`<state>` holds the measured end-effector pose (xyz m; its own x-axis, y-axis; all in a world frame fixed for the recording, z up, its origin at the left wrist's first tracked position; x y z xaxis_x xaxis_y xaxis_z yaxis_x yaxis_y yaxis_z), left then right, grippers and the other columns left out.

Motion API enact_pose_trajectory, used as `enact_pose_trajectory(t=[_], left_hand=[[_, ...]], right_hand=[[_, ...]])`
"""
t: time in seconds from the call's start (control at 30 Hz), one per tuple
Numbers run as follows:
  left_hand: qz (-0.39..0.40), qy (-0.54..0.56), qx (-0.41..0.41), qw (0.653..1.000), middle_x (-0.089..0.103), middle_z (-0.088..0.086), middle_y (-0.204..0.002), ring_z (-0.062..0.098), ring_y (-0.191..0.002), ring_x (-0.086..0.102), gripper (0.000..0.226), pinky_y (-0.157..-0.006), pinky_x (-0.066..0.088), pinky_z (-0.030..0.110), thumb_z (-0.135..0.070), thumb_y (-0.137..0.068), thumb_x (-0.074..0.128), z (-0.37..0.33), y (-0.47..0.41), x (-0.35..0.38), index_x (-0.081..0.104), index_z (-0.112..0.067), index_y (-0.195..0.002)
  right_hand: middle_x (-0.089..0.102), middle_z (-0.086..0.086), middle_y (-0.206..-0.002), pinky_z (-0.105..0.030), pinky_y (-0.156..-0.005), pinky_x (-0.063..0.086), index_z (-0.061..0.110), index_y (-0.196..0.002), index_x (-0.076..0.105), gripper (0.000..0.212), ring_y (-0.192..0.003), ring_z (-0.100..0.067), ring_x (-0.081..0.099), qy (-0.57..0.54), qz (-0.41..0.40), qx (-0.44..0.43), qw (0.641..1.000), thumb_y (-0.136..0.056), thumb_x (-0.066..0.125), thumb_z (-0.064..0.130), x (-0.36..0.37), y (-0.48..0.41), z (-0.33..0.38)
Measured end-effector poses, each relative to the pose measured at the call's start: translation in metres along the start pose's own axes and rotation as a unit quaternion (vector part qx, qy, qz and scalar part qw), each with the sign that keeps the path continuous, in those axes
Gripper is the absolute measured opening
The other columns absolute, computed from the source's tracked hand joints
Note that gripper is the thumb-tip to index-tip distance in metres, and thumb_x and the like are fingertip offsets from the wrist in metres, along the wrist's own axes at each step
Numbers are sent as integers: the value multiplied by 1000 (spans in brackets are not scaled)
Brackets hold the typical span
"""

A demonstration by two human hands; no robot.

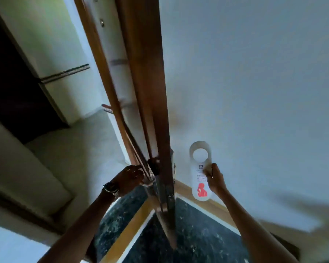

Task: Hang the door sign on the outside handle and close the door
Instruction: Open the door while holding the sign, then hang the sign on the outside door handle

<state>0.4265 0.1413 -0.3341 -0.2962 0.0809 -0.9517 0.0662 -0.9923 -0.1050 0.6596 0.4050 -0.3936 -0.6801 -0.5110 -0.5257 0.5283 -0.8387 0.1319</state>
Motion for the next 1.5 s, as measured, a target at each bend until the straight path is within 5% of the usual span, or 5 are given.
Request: enact_pose_trajectory(t=[0.13, 0.47, 0.7, 1.13, 1.5], left_hand=[[72, 190, 9, 979, 74, -7, -76, 7, -62, 72, 25, -60, 59, 19, -38, -67, 89, -15, -72, 3, 74, -28, -83], [42, 123, -2, 991, 61, 7, -136, 25, -130, 51, 37, -121, 26, 35, -15, -103, 38, -64, -220, 34, 50, -13, -138], [-5, 206, 39, 978, 63, 2, -131, 21, -124, 55, 30, -117, 35, 37, -23, -106, 40, -57, -261, 44, 55, -15, -132], [-86, 714, -354, 598, 70, 28, -108, 45, -104, 65, 15, -86, 54, 45, 4, -93, 62, -26, -235, 109, 66, 13, -104], [21, 670, -303, 678, 70, 29, -113, 42, -111, 65, 24, -95, 52, 44, -3, -91, 69, 12, -286, 136, 68, 10, -110]], right_hand=[[65, -31, -105, -46, -71, 47, -10, -109, 46, 12, -94, -46, 63, -6, -93, 38, 995, -97, 47, -7, -49, 3, -25], [64, -32, -112, -43, -71, 49, -11, -110, 45, 12, -95, -40, 63, -9, -216, 99, 971, -99, 45, -7, -95, 11, -31], [63, -22, -126, -40, -83, 59, -5, -113, 47, 13, -110, -39, 64, -23, -218, 112, 969, -103, 47, 3, -52, 0, -26], [72, -13, -120, -38, -86, 63, 5, -123, 59, 28, -105, -23, 72, 7, -119, 53, 991, -99, 60, 19, 92, -76, 34], [73, -1, -91, -32, -62, 63, 19, -103, 61, 18, -69, -13, 71, 203, -120, 62, 970, -103, 47, 31, 146, -108, 43]])
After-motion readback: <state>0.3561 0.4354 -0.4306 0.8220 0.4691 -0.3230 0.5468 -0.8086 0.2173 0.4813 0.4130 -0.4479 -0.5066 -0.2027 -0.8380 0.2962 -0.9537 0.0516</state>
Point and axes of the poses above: each hand's wrist, its own y-axis away from the middle knuckle, its own x-axis out of the palm, z = x × y, the point moved 2 cm from there along -y, towards the middle knuckle
